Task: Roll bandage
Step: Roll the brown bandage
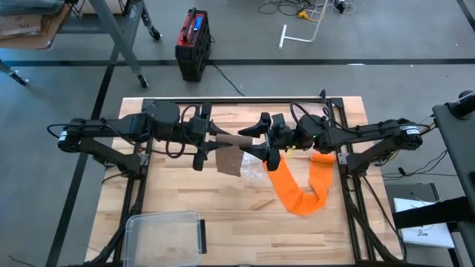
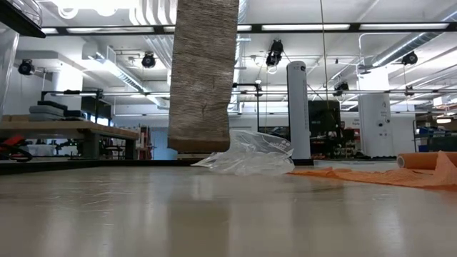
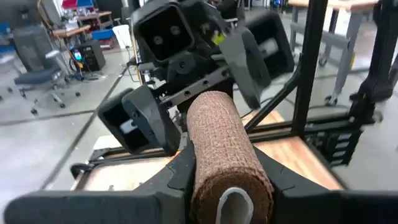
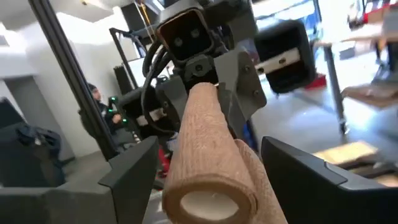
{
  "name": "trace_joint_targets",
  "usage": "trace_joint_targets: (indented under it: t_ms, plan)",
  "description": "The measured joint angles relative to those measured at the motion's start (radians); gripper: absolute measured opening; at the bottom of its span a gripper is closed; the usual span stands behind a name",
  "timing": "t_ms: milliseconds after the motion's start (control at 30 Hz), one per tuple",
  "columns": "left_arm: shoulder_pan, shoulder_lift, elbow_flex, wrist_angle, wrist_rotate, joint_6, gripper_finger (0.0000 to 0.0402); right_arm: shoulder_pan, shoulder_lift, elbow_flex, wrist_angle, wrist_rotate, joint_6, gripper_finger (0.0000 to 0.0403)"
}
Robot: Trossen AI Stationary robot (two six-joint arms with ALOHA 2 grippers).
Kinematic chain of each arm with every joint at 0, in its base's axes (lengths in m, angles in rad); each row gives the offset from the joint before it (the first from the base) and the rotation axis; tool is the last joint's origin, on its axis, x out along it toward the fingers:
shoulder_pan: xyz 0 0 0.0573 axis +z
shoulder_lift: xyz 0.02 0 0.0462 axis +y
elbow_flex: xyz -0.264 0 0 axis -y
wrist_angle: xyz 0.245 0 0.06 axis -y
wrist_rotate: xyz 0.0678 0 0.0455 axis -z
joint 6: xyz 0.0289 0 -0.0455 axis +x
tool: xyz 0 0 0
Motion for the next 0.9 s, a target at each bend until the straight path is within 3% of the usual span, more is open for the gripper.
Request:
trace_joint_targets:
  t_ms: [267,533,900]
  plan:
    - [0.001,0.001,-0.039,0.064,-0.007,0.087,0.0086,-0.034,0.000,0.002,-0.052,-0.011,0.092,0.0268]
    - [0.001,0.001,-0.040,0.075,-0.013,0.148,0.0087,-0.053,0.000,0.016,-0.063,-0.074,0.143,0.0286]
    - [0.001,0.001,-0.040,0.071,-0.013,0.181,0.0087,-0.063,0.000,0.050,-0.132,-0.081,0.110,0.0283]
